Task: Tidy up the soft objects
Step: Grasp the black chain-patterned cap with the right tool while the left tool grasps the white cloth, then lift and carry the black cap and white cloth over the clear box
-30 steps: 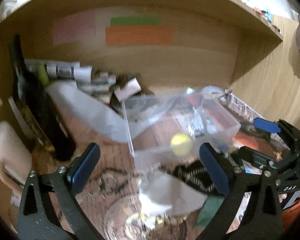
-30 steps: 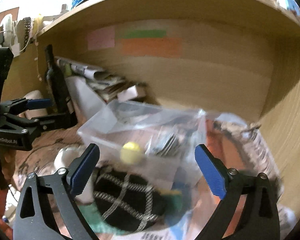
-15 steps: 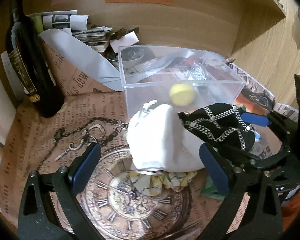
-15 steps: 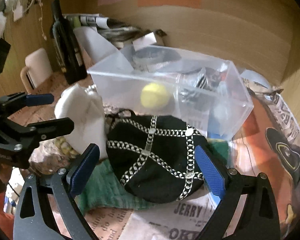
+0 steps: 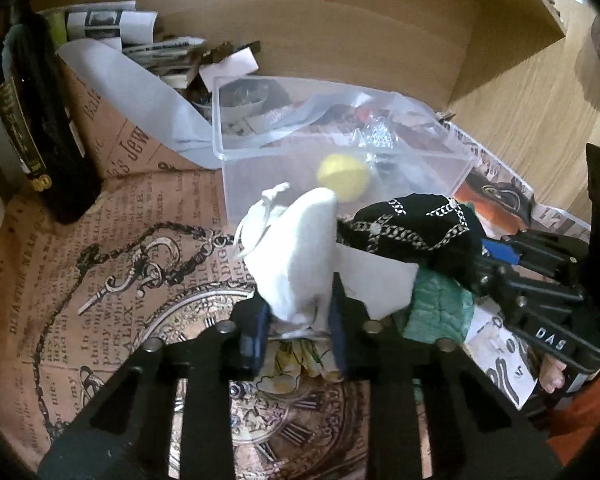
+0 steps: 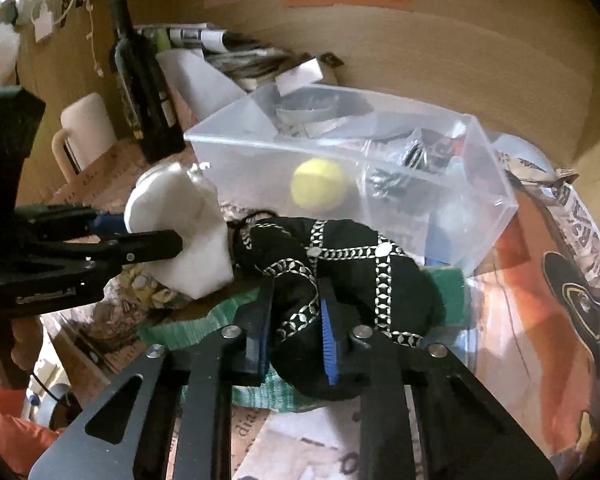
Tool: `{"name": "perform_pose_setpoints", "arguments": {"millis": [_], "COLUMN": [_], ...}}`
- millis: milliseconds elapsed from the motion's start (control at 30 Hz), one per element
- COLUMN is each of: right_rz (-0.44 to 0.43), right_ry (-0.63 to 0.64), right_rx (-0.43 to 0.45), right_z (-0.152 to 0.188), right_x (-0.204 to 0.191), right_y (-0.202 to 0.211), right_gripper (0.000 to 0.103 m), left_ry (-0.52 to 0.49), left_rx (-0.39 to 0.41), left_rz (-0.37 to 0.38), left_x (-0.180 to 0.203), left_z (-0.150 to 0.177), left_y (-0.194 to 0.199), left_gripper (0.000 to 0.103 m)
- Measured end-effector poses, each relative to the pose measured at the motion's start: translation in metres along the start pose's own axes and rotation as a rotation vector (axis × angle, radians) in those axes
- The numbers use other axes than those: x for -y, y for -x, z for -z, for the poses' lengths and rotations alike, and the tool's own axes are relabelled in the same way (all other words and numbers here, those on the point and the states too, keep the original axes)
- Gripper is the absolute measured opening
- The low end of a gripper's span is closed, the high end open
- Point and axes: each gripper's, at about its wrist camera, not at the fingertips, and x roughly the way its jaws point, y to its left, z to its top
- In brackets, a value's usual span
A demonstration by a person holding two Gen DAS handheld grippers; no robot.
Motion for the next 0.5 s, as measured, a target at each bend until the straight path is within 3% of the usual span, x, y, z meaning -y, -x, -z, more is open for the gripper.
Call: {"name": "perform_pose_setpoints", "arguments": {"millis": [500], "right_rz": [0.039], "right_ry": [-0.015], "right_rx": [0.245], "right_z": [-0.031], "right_x": [0.010], "right_y": [0.067], "right_gripper": [0.015], "left_ry": [-0.015], "left_rx": [0.188], "left_rz": [-0.008], "left_x": [0.004], "left_z": [-0.042], "left_y": [0.054], "left_gripper": [0.022]}}
